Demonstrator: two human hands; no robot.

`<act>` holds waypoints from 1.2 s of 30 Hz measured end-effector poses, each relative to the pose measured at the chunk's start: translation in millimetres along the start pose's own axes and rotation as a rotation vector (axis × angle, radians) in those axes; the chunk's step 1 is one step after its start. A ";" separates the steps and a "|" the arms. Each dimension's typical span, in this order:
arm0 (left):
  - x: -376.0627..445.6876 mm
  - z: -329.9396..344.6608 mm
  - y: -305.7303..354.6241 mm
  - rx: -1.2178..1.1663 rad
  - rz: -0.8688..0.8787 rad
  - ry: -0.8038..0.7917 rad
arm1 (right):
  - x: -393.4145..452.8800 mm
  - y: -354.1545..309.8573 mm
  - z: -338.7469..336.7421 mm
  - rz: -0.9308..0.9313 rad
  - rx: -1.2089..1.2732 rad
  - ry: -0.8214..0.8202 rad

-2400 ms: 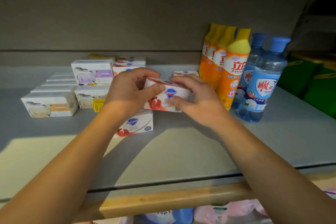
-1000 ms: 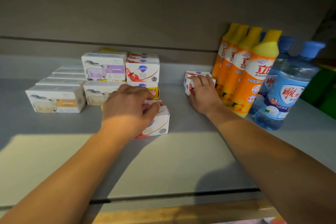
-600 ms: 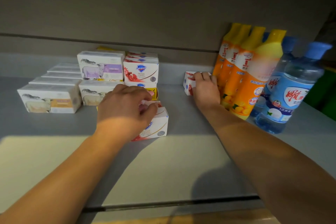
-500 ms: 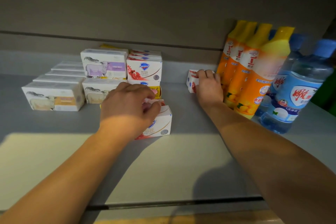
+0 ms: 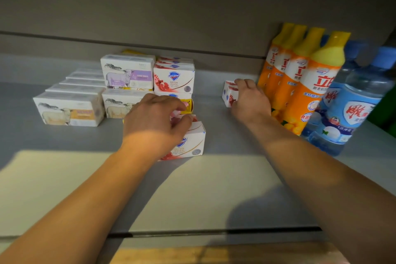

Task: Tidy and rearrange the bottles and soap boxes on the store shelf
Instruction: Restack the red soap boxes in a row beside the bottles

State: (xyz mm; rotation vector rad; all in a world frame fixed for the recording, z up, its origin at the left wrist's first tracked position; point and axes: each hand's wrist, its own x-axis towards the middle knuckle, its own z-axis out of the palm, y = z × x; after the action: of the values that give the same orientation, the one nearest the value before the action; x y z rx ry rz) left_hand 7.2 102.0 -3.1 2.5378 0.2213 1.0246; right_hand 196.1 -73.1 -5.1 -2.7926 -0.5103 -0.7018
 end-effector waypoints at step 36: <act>-5.3 -15.9 6.5 -0.546 -0.225 -0.042 | -87.6 -54.5 -38.1 -0.002 1.370 -0.070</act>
State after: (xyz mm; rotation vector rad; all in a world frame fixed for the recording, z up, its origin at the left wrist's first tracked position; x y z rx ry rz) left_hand -7.6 99.3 6.6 1.9874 0.1801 0.8090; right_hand 87.1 -58.5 -8.5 -1.5135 -0.6499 -0.0999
